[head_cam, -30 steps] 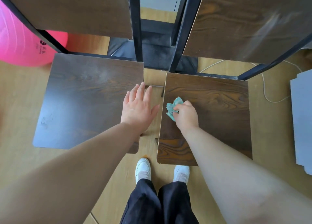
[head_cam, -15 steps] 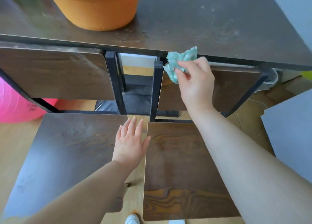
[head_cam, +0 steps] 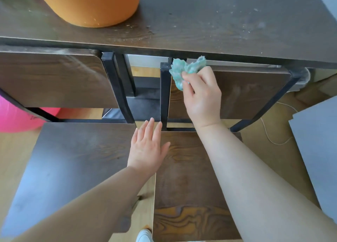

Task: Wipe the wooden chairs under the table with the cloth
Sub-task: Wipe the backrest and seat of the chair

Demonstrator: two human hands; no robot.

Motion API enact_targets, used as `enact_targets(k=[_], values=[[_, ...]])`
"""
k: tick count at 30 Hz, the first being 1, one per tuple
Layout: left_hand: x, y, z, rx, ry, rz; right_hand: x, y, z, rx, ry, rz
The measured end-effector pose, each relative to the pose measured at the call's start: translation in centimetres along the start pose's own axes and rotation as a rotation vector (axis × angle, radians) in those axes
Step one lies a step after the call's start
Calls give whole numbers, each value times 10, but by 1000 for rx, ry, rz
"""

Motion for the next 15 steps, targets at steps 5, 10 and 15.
enact_targets(k=[5, 10, 15], values=[[21, -4, 0, -50, -13, -23, 33, -60, 37, 165, 19, -203], [37, -5, 6, -83, -21, -43, 55, -95, 63, 262, -4, -358], [46, -6, 11, -125, -12, -43, 63, -107, 75, 269, -26, -431]])
Point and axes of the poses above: each hand's wrist, its own y-axis towards the middle knuckle, its own x-axis out of the palm, z = x × y, the point moved 6 cm from there along y, towards the middle knuckle, and after that the axes turned 6 degrees about x, right-handed, at the moved point
